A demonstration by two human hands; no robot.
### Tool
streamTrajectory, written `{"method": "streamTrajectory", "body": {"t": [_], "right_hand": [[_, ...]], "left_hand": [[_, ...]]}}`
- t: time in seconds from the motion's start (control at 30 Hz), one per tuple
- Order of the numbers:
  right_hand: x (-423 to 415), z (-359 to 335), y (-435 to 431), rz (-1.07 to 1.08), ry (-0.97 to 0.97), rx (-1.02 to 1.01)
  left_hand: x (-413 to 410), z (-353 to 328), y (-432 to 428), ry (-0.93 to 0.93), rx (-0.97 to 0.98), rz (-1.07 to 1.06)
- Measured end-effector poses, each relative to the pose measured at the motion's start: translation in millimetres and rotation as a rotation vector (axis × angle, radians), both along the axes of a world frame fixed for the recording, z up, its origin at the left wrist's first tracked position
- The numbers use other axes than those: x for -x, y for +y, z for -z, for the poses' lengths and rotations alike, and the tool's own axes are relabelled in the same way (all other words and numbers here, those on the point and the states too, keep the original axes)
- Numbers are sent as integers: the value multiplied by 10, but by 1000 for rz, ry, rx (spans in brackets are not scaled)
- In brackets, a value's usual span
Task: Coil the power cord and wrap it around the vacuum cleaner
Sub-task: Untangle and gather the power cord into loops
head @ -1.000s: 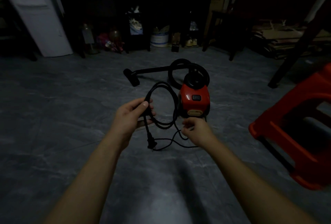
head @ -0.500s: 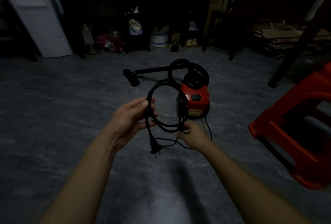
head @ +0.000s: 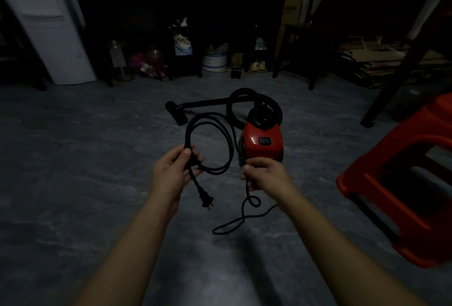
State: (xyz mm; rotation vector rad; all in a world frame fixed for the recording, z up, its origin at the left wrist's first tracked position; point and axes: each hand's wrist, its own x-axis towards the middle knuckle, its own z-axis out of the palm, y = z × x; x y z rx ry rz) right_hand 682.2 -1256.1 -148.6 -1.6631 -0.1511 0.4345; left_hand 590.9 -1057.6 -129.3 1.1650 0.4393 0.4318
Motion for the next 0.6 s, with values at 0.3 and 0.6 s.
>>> {"method": "streamTrajectory", "body": {"t": [0.3, 0.6], "right_hand": [[160, -169, 21, -197, 132, -57], [126, -188, 39, -113, 118, -166]], "left_hand": [[-58, 33, -83, -58, 294, 101], [-25, 14, -57, -33, 312, 91]]}}
